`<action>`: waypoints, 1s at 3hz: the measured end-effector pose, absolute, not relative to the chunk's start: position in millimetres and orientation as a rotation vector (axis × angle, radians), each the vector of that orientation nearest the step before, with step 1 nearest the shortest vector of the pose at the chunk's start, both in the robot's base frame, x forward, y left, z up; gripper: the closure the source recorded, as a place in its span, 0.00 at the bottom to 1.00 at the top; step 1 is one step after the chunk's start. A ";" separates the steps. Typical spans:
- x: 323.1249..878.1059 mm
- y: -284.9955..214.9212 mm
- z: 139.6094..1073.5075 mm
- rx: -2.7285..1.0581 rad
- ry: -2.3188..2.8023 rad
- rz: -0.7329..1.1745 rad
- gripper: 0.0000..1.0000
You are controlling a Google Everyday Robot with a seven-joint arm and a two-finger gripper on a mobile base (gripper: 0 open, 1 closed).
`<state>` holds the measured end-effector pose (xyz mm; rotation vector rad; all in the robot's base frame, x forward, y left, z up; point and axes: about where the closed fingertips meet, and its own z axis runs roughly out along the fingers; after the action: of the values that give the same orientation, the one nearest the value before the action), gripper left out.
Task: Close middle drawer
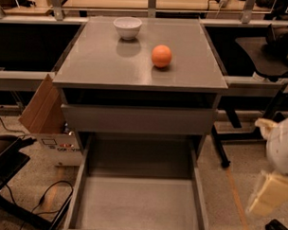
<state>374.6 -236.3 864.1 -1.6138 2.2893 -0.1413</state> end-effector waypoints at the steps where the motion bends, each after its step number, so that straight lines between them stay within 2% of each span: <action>1: 347.6 -241.8 810.7 -1.617 2.278 -0.159 0.00; 3: 280.6 -261.3 690.4 -1.588 2.405 0.029 0.00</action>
Offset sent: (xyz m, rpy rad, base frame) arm -0.0976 -0.0319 -0.1934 0.0316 0.1164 -0.0429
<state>280.6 -261.3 690.4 -1.5885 2.4053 0.0293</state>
